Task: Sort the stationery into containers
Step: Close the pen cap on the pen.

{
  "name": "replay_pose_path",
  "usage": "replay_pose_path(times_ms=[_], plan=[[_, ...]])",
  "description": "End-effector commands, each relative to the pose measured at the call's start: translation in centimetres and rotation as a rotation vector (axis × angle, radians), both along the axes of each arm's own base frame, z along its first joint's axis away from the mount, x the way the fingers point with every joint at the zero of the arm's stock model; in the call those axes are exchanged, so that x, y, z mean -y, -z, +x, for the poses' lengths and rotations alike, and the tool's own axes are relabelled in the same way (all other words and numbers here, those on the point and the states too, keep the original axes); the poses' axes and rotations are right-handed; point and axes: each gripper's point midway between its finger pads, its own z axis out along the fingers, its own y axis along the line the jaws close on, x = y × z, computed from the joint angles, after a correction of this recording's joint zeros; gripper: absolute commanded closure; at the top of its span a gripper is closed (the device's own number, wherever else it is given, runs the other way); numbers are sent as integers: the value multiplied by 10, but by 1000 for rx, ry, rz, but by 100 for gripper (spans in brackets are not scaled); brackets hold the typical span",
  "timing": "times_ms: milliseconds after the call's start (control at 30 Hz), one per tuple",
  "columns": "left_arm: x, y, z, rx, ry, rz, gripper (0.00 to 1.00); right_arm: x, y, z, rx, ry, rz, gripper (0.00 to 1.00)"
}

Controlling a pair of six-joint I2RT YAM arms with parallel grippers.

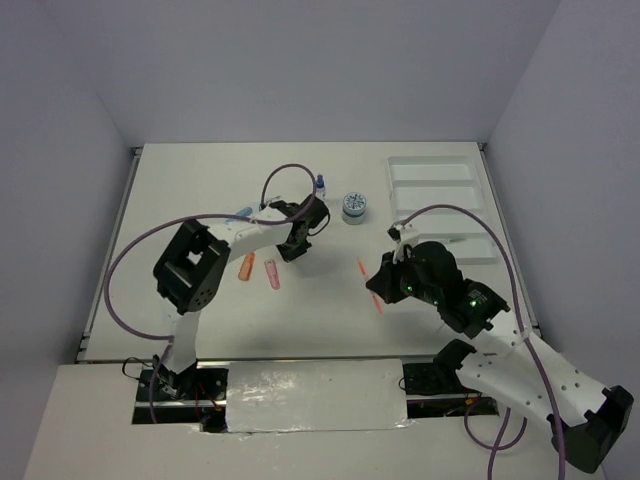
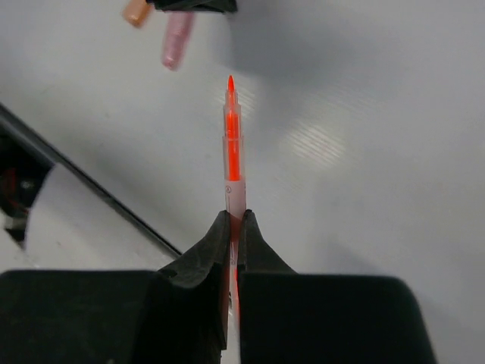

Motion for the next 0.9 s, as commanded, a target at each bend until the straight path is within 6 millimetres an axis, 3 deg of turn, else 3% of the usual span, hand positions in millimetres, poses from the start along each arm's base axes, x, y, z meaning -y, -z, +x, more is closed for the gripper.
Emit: replay_pose_path(times_ms=[0,33,67,100,133,167,200,233,267,300,367,400,433,667,867], plan=[[11,-70,-3,166,86,-93,100,-41,-10,-11,41,-154,221,100],[9,-78,-8,191,100,-94,100,-45,-8,-12,41,-156,255,100],[10,-92,-13,223,115,-102,100,-46,7,-16,18,-158,270,100],[15,-104,-19,259,144,-116,100,-51,8,-17,9,-157,314,100],[17,-130,-24,330,174,-169,100,-59,-6,-15,66,-172,378,100],[24,-143,-32,368,208,-206,100,-63,1,-18,68,-181,393,100],[30,-174,-40,442,249,-291,100,-68,-12,-16,108,-181,446,100],[30,-169,-50,456,300,-303,100,-72,-16,-16,122,-180,465,100],[46,-192,-50,549,338,-397,100,-75,-20,-17,139,-183,479,100],[46,-203,-65,590,386,-465,100,-82,-30,-20,169,-187,506,100],[55,-234,-72,713,440,-582,100,-89,-43,-22,197,-184,529,100],[52,-239,-83,736,470,-621,100,-93,-48,-23,210,-161,534,100],[51,-258,-89,806,481,-679,100,-96,-58,-24,219,-146,544,100],[45,-296,-113,975,565,-786,100,-108,-82,-28,245,-68,573,100],[43,-303,-119,997,592,-806,100,-105,-86,-21,246,-9,566,100]])
